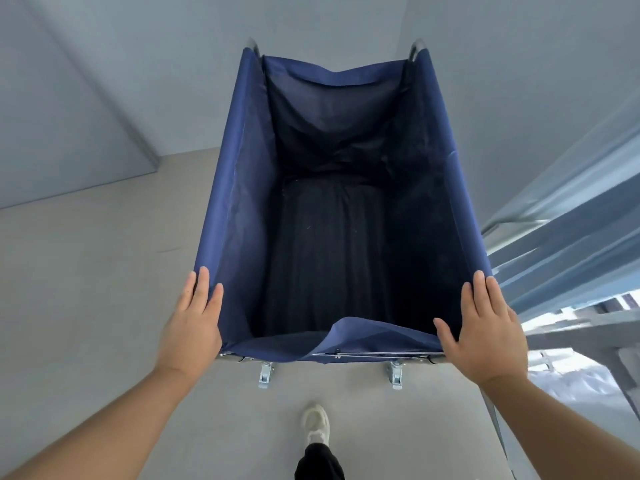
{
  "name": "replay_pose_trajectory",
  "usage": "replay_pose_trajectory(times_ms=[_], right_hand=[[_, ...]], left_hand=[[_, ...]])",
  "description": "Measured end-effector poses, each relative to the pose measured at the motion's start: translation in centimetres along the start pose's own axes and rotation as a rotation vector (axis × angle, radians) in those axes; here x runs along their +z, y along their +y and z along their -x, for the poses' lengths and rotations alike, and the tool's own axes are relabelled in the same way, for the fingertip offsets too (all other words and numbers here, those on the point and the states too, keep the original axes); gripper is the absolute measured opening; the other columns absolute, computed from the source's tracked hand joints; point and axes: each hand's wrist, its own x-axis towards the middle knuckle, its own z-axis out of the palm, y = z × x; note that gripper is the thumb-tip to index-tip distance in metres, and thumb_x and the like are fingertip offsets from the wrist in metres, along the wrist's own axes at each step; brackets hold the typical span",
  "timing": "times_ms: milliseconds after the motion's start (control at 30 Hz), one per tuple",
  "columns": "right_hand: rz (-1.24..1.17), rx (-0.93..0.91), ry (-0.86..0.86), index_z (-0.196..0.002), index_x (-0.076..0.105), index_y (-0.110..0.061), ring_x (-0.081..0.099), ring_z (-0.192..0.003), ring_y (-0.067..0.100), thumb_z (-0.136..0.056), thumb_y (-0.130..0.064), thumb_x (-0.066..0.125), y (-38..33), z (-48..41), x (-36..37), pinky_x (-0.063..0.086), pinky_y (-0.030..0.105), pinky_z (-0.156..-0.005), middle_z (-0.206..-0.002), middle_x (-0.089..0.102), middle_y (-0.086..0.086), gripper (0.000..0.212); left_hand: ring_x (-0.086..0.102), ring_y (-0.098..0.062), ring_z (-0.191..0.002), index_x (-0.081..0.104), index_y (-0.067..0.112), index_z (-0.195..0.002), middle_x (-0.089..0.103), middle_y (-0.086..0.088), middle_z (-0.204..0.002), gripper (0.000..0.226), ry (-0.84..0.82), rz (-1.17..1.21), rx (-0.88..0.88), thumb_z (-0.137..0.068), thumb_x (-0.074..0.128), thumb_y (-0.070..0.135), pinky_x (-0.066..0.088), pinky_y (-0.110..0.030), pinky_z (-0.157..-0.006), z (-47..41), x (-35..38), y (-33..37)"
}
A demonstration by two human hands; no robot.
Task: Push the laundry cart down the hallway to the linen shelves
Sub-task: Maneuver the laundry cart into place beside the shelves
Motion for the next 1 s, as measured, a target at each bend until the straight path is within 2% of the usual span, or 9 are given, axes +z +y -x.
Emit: replay_pose_trajectory(times_ms=[533, 867, 1000], right_hand=[[0.025, 0.007, -0.006, -0.141, 0.043, 0.001, 0.018, -0.148, 0.032, -0.087, -0.060, 0.036, 0.1, -17.1, -1.2, 0.042, 0.050, -0.102, -0.156, 0.030, 0.018, 0.082], [-0.027, -0.044, -0.023, -0.138, 0.047, 0.003, 0.024, -0.146, 0.033, -0.085, -0.061, 0.034, 1.6, -27.8, -1.6, 0.044, 0.050, -0.099, -0.155, 0.034, 0.019, 0.084], [-0.032, -0.056, -0.031, -0.139, 0.047, 0.002, 0.024, -0.146, 0.033, -0.084, -0.062, 0.035, 2.4, -32.3, -2.2, 0.045, 0.049, -0.099, -0.155, 0.034, 0.019, 0.085]], left_hand=[[0.039, -0.039, -0.135, 0.060, -0.001, -0.122, 0.040, -0.022, -0.148, 0.073, 0.029, 0.006, -0.025, -0.051, 0.058, -0.021, 0.053, -0.034, -0.055, -16.5, -1.4, 0.1], [0.036, -0.037, -0.136, 0.059, -0.002, -0.122, 0.037, -0.021, -0.150, 0.075, 0.043, 0.010, -0.052, -0.050, 0.056, -0.023, 0.056, -0.036, -0.061, -26.0, -1.5, 1.3], [0.036, -0.037, -0.137, 0.059, -0.002, -0.123, 0.037, -0.020, -0.150, 0.076, 0.041, -0.007, -0.074, -0.050, 0.057, -0.022, 0.055, -0.033, -0.056, -29.9, -2.3, 2.3]])
